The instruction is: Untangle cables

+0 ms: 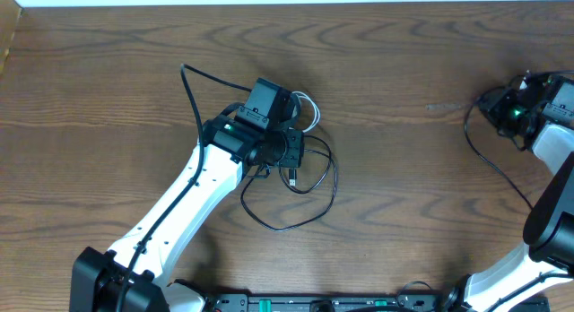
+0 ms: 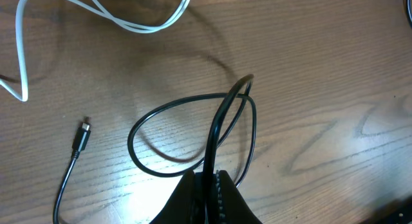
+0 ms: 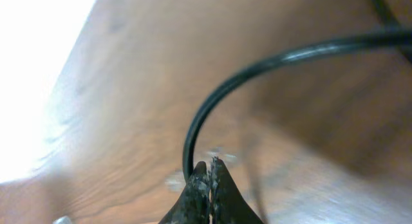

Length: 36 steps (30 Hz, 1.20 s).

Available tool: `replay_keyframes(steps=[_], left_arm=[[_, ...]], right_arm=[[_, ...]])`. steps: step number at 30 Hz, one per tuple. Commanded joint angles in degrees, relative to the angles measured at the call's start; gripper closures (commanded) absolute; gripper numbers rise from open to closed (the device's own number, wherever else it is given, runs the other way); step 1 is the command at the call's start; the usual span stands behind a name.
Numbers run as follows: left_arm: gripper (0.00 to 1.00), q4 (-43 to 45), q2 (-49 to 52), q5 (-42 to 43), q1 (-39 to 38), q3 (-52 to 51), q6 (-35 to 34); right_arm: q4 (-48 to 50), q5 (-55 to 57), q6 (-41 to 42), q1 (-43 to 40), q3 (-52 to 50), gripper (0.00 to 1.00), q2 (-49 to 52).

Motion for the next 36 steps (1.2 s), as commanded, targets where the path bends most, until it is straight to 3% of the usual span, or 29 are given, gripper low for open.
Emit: replay_keyframes(steps=[1,4,16,20,26,36], left_arm=[[0.93,-0.1,0.0,0.9,0.1,-0.1,0.1],[0.92,-0.1,0.1,0.9,0.1,-0.1,0.1],[0.93,-0.2,0.0,0.9,0.1,-0.1,-0.1],[0.93,-0.2,0.1,0.9,0.1,-0.1,-0.1],[0.93,-0.6,0.1,0.9,0.1,-0.1,-1.2],[0.93,-1.8,0.1,0.9,0.1,-0.1,-1.2]], right_arm=[[2.5,-9.6,0.7,-0.4,0.7,0.99,-2.3],[2.6,-9.6,0.7,-0.9,0.7,0.97,-3.5],[0.3,-9.4,-0.1,-0.5,0.7,0.69,-3.6],[-2.6,-0.4,0.0,0.7,0.7,0.67,-3.6],[-3.7,12.4,0.0,5.2,0.7,0.54,-2.4],[1.2,19.9,1.7,11.8,0.7,0.57,1.9]])
